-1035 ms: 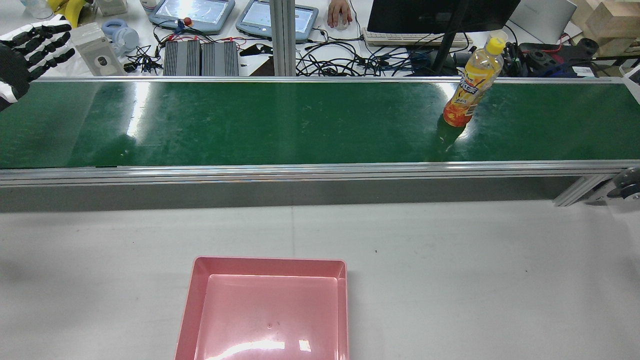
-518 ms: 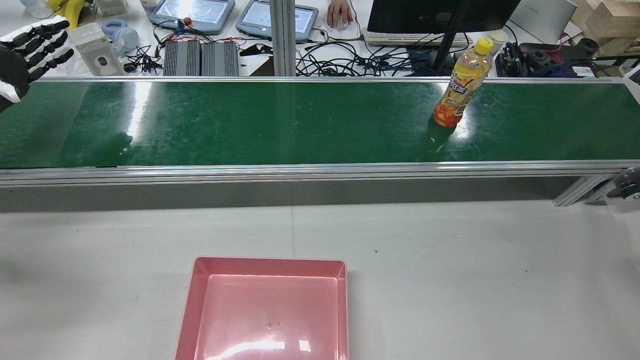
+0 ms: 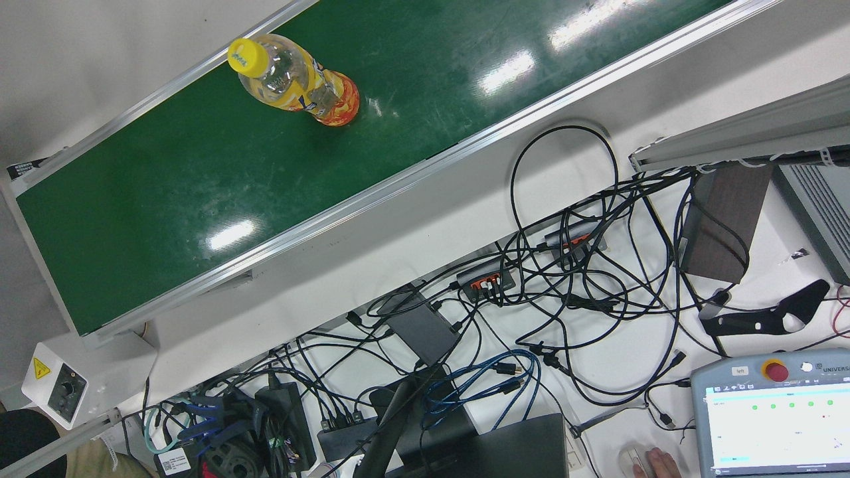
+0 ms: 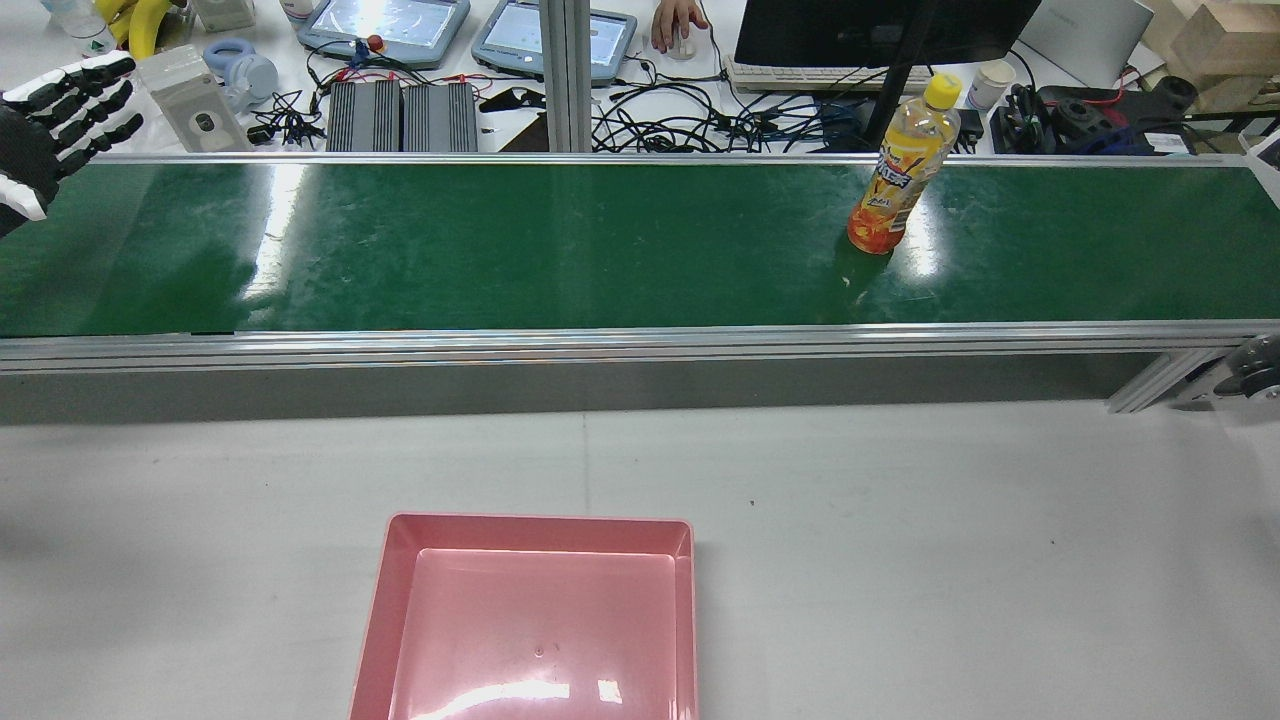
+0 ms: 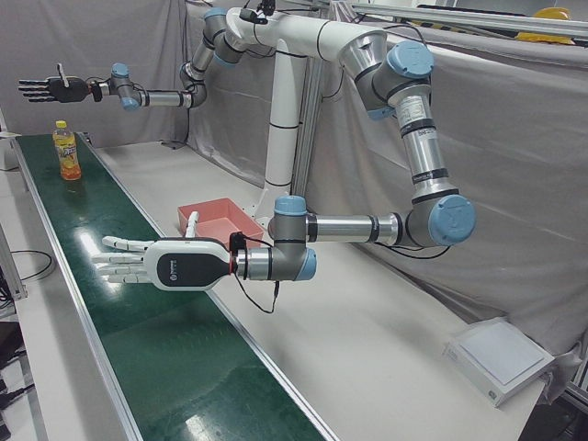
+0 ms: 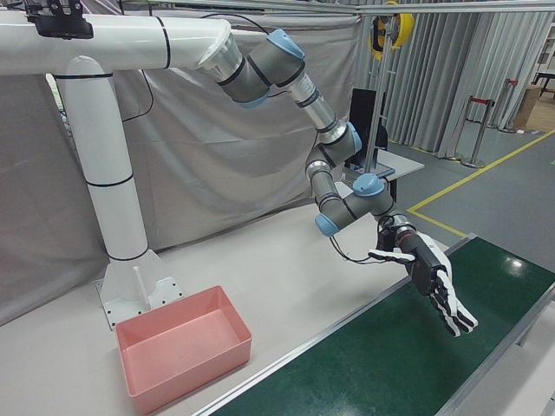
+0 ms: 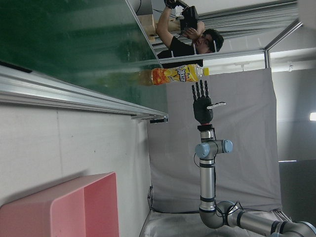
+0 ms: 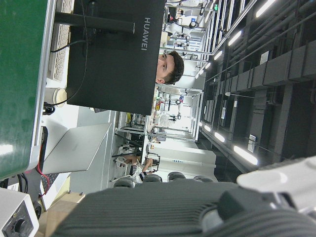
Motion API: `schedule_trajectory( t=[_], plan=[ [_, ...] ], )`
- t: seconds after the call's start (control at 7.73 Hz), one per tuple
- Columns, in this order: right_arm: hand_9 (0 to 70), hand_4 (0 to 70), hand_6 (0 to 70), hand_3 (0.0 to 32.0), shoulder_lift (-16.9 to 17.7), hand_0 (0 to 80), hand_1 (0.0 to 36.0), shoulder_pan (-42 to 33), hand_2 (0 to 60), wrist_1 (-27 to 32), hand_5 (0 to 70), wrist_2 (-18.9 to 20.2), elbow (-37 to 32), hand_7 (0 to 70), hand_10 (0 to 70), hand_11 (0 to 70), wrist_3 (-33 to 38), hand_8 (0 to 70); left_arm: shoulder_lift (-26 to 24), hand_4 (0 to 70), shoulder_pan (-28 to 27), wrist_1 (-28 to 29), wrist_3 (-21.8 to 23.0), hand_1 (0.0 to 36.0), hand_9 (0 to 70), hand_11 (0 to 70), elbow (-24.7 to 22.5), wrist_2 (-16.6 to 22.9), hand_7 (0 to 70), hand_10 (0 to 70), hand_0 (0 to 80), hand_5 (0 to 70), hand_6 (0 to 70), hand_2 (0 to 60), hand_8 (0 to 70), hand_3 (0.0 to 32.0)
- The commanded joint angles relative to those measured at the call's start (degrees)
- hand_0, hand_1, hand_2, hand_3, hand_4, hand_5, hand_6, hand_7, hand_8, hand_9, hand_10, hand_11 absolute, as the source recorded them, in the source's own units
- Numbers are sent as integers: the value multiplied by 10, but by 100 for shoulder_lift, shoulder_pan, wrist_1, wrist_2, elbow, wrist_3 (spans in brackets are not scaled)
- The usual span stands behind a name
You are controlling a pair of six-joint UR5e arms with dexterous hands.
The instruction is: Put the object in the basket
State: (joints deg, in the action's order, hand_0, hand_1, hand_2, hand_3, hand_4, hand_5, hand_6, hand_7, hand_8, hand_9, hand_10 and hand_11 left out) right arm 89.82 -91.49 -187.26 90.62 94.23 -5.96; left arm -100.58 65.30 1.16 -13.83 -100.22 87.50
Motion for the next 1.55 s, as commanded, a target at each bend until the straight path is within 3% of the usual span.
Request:
schedule_trajectory(
  t=[0.0,0.65,1.42],
  plan=[
    [0,0,0,0,0,0,0,0,0,-4,0,0,-1,0,0,0,-2,0,-32,106,9,129,-23,40,0,62,379,4,0,34,562,131,4,0,2,12],
    [0,0,0,0,0,0,0,0,0,-4,0,0,-1,0,0,0,-2,0,-41,87,26,340,-66,0,5,21,529,-14,0,8,517,86,0,0,7,48],
    [0,0,0,0,0,0,0,0,0,-4,0,0,-1,0,0,0,-2,0,-50,101,44,464,-67,0,26,53,503,-5,0,30,535,120,0,0,22,32]
  ],
)
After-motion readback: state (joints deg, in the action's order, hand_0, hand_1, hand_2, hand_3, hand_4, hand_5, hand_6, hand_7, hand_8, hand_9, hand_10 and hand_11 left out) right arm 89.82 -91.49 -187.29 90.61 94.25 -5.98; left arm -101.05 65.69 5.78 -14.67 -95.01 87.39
